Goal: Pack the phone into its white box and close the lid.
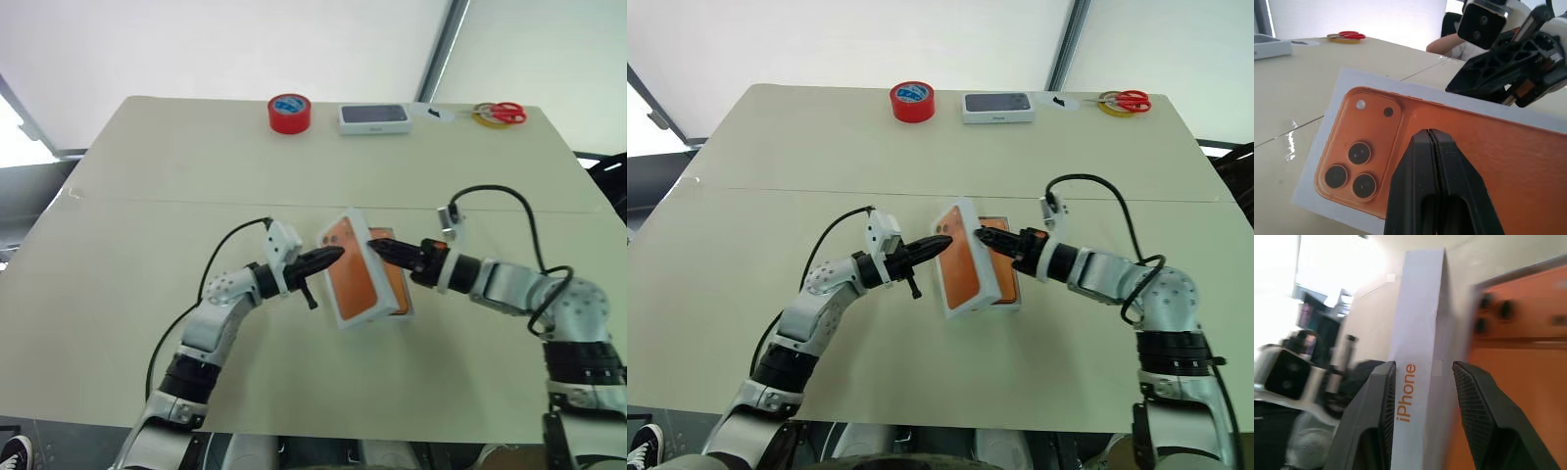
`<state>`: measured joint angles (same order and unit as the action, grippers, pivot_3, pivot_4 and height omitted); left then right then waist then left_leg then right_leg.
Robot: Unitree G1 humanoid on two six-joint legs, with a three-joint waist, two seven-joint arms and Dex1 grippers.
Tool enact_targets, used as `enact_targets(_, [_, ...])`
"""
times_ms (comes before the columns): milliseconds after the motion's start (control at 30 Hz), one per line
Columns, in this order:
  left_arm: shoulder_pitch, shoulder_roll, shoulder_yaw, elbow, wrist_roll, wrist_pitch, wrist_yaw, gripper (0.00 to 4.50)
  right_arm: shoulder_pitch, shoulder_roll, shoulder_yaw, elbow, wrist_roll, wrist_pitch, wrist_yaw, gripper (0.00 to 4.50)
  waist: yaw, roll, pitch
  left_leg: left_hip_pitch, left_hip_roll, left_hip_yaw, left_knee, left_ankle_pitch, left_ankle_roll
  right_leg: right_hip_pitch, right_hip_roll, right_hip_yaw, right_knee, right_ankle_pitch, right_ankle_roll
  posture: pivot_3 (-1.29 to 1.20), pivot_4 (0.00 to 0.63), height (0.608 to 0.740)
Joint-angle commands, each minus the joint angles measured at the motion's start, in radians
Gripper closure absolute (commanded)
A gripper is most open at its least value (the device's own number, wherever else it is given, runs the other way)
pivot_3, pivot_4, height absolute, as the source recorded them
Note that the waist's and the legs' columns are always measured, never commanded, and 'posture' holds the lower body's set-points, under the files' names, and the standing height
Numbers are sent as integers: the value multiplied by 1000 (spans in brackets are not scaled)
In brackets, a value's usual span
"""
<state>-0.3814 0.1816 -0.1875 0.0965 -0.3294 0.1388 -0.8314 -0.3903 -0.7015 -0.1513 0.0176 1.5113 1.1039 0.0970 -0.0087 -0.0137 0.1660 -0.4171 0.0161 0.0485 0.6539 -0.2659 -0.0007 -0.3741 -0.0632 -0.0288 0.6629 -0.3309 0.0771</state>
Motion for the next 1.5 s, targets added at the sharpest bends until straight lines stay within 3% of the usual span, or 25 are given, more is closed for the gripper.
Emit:
enact_targets(33, [-19, -25, -21, 1, 11, -25, -7, 4500, -16, -55, -43, 10, -146, -60, 148, 2619, -2, 0, 0, 0, 0, 0, 0, 0, 0, 0, 0, 0, 0, 0, 0, 0, 150, 740])
enact_targets(167, [16, 8, -14, -37, 5, 2, -32, 4500, -20, -61, -11, -33, -403, -234, 244, 2619, -4, 0, 0, 0, 0, 0, 0, 0, 0, 0, 1, 0, 0, 0, 0, 0, 150, 740])
enact_targets(300, [102, 136, -48, -173, -45, 148, -131, 4500, 23, -88, 92, -97, -697, -504, 457, 2619, -5, 1, 0, 0, 1, 0, -1, 0, 0, -1, 1, 0, 0, 0, 0, 0, 150, 740])
enact_targets(400, [141, 205, -72, -230, -49, 231, -158, 4500, 45, -82, 139, -42, -858, -628, 522, 3513, 1, 1, 0, 0, 1, -1, -1, 0, 0, 0, 1, 0, 0, 0, 0, 0, 150, 740])
enact_targets(467, [141, 210, -60, -214, -24, 205, -137, 4500, 51, -70, 142, -39, -902, -659, 546, 4466, 8, 1, 1, 1, 0, -1, 1, 0, 0, 1, 0, 0, 0, 0, 0, 0, 150, 740])
enact_targets(633, [62, 145, -72, -50, 81, 102, -42, 4500, 80, -88, 183, -37, -1066, -786, 633, 4466, 23, 1, 1, 0, 0, -1, 5, 0, 1, 2, -1, 0, 0, 0, 0, 0, 150, 740])
enact_targets(833, [3, 74, -89, 73, 128, 31, -33, 4500, 112, -76, 169, -89, -1055, -742, 731, 4466, 21, 1, 1, 0, 0, -1, 7, -1, 1, 2, -1, -1, 1, 0, 0, 0, 150, 740])
enact_targets(1200, [-86, -58, -34, 119, 68, 65, 4, 4500, 89, -85, 128, -1, -1176, -771, 725, 4466, 24, 1, 1, -1, 0, -2, 10, -1, 2, 4, -1, -2, 2, 0, 0, 0, 150, 740])
enact_targets(1500, [-90, -67, -41, 140, 100, 58, 6, 4500, 81, -62, 146, -10, -1252, -813, 729, 4466, 20, 2, 0, -1, 0, -2, 10, -1, 1, 3, 0, -2, 2, 0, 0, 0, 150, 740])
